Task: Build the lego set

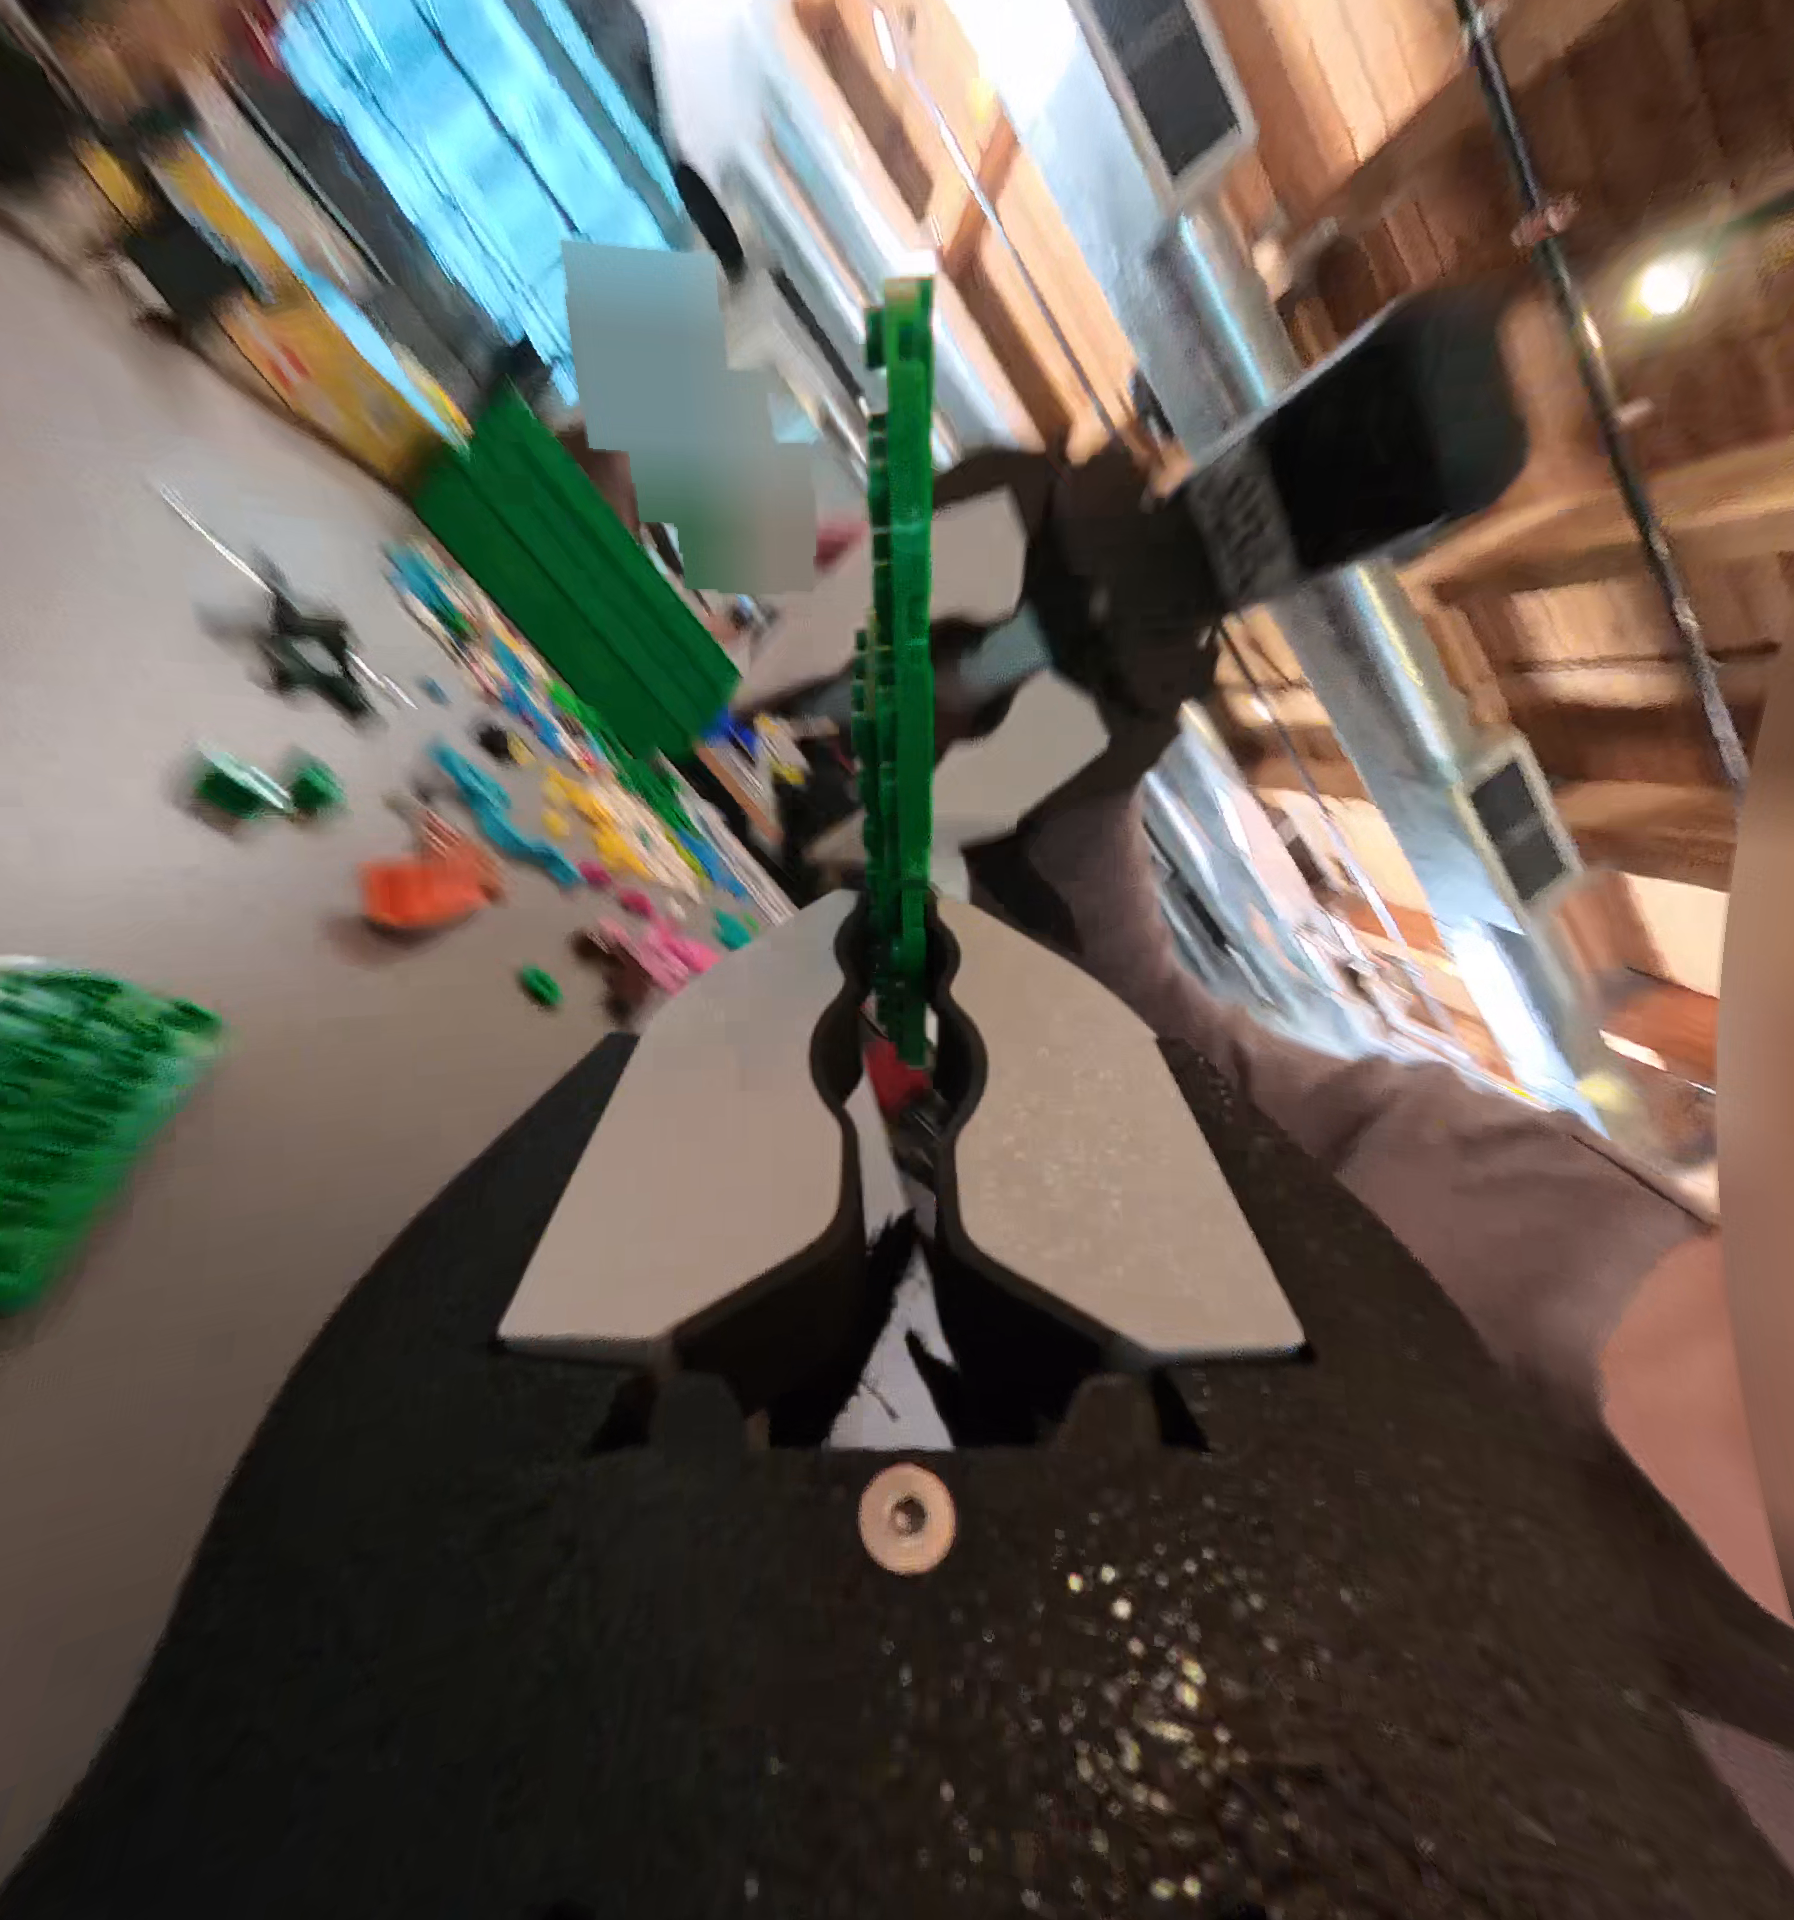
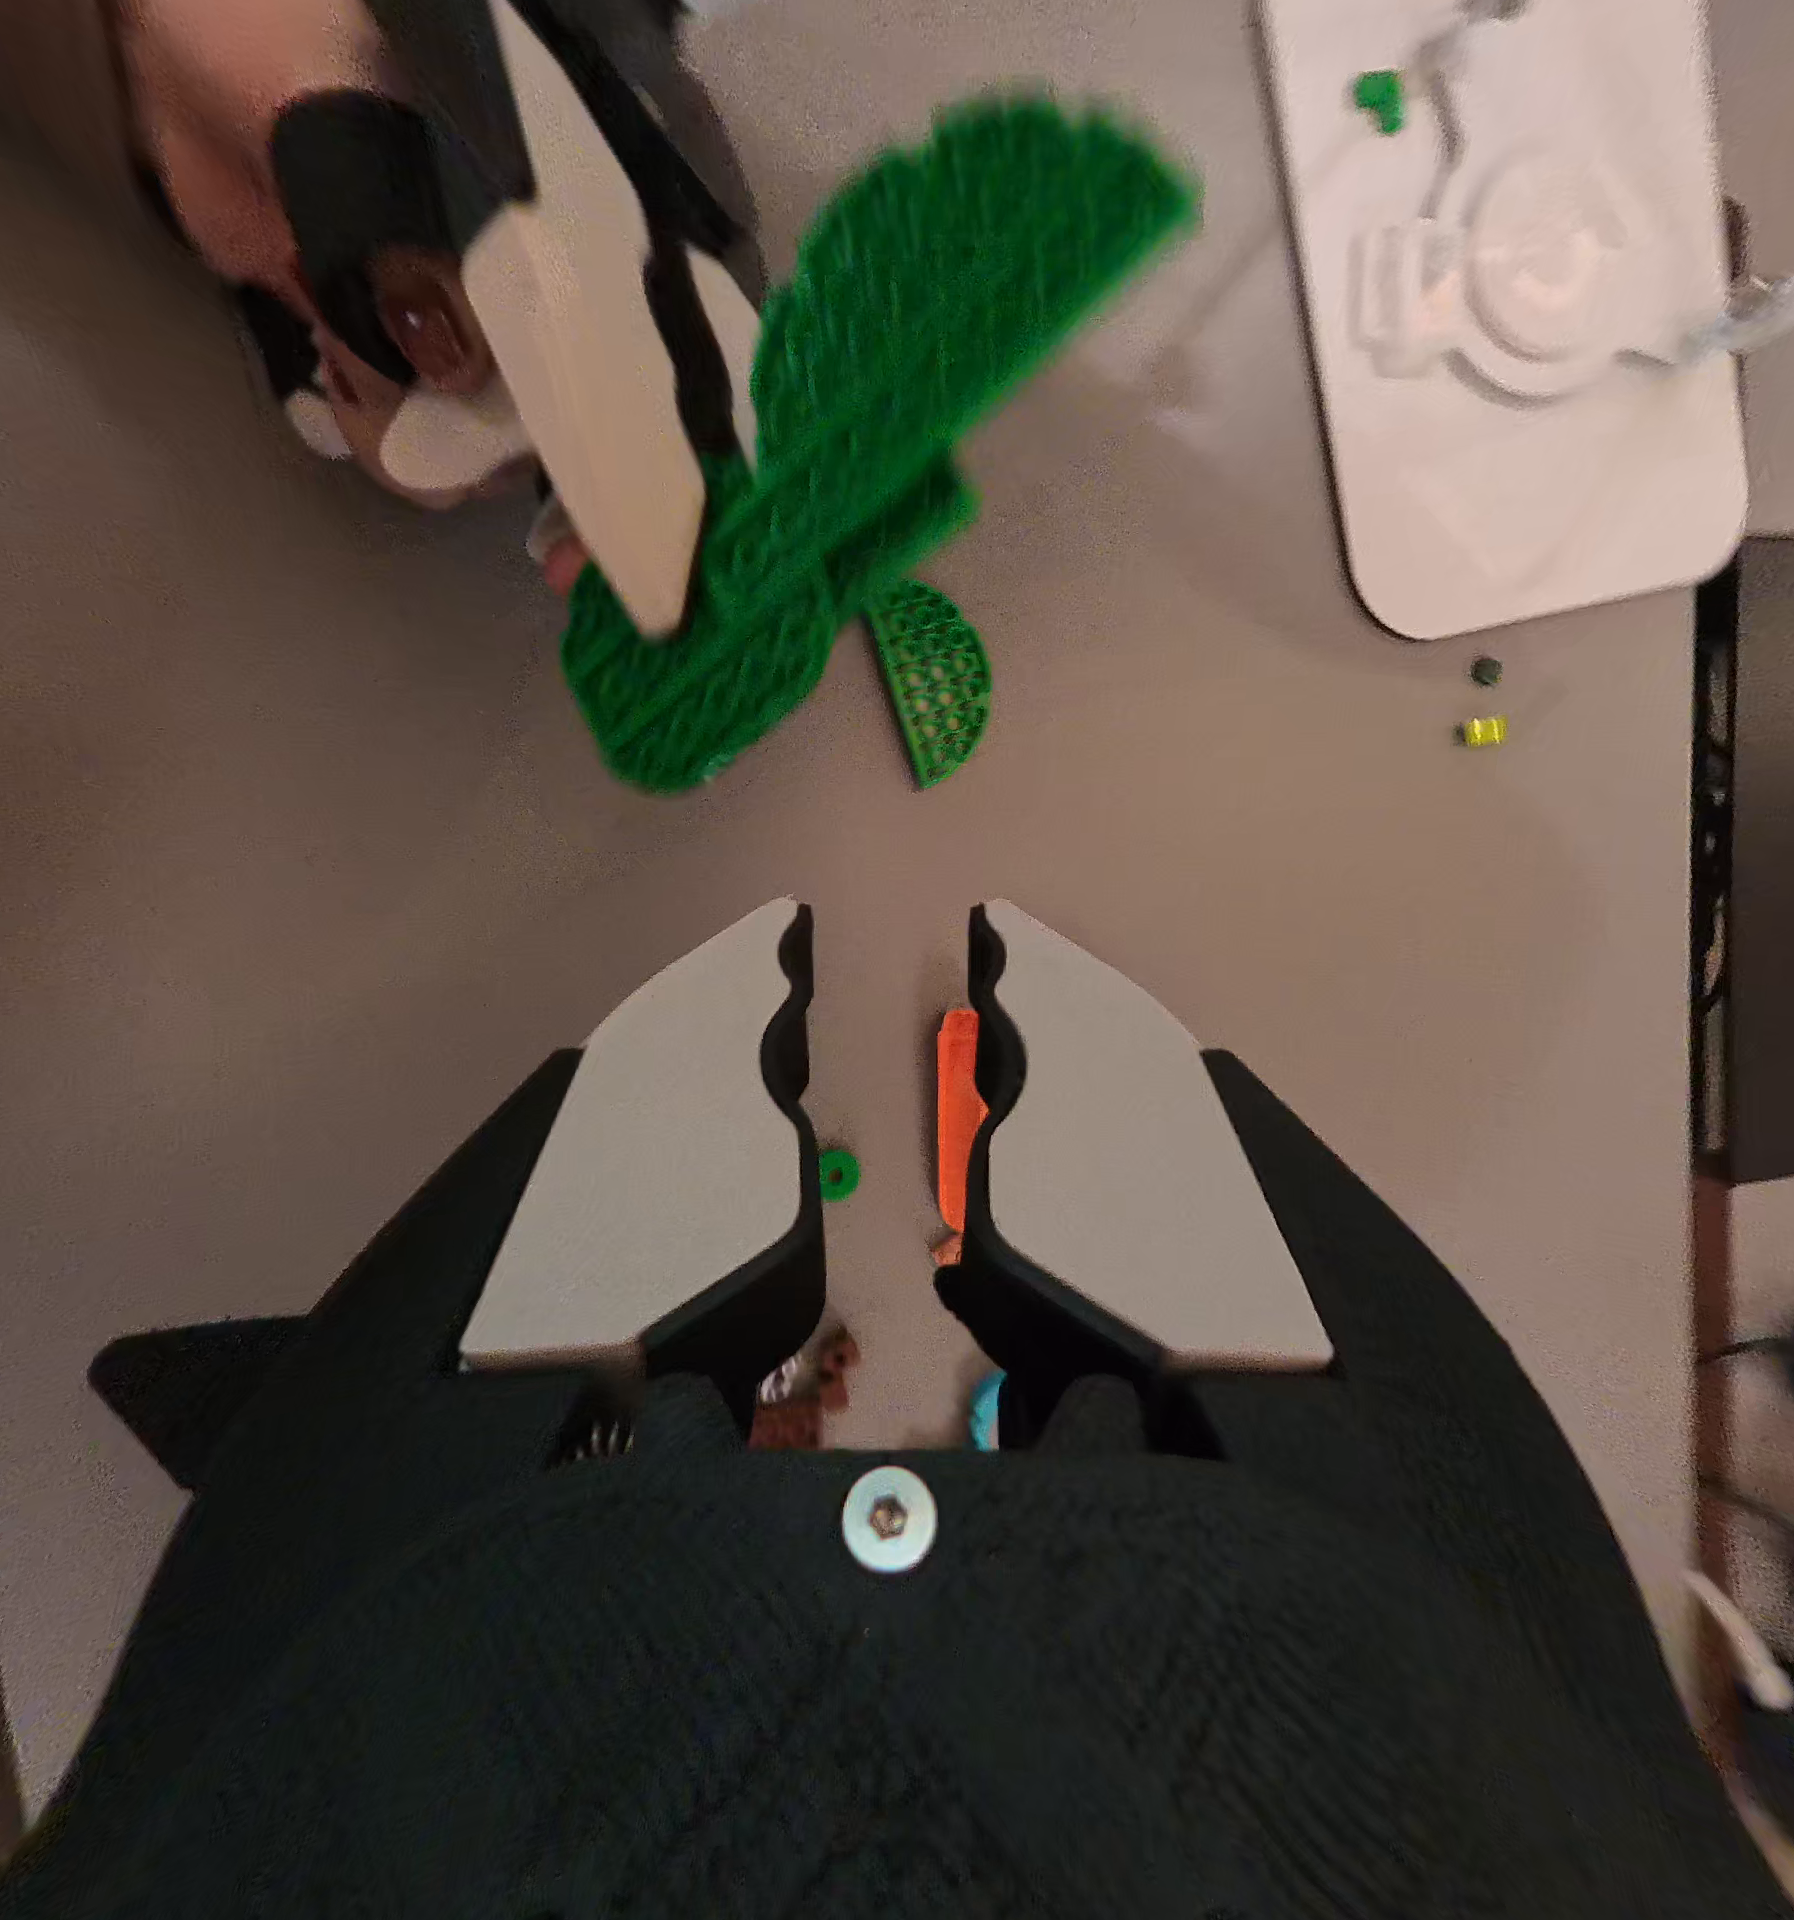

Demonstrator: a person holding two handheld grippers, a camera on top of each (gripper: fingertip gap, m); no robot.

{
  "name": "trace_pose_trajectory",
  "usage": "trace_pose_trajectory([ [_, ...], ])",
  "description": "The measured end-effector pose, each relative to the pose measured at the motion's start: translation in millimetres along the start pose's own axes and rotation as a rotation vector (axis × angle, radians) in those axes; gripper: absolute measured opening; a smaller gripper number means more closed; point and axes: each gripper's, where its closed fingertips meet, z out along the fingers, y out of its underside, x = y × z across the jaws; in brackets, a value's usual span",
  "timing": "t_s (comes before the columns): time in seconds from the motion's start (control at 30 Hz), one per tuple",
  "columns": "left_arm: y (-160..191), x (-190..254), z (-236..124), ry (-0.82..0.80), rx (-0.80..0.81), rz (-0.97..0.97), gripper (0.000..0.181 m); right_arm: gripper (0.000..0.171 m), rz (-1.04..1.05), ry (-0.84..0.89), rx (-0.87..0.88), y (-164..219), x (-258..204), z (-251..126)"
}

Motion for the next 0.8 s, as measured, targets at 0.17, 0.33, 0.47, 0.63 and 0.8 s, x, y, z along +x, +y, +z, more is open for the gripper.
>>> trace_pose_trajectory([
  [0.17,-56.1,-19.9,-37.2,-0.196,0.154,0.175,0.008,0.042,0.116,-0.028,0.136,8.9,-0.7,36.7],
  [0.33,-62.5,-31.9,-47.3,-0.237,0.171,0.172,0.008,0.043,0.031,-0.113,0.157,6.5,-1.4,83.7],
  [0.47,-54.6,-33.2,-42.5,-0.225,0.139,0.157,0.008,0.043,0.068,-0.164,0.103,5.7,3.6,111.1],
  [0.63,-48.2,-32.4,-38.2,-0.225,0.102,0.182,0.008,0.043,0.107,-0.173,0.091,4.9,12.6,120.6],
  [0.8,-51.2,-32.7,-40.4,-0.225,0.118,0.18,0.008,0.04,0.096,-0.348,0.096,2.3,-15.6,112.8],
])
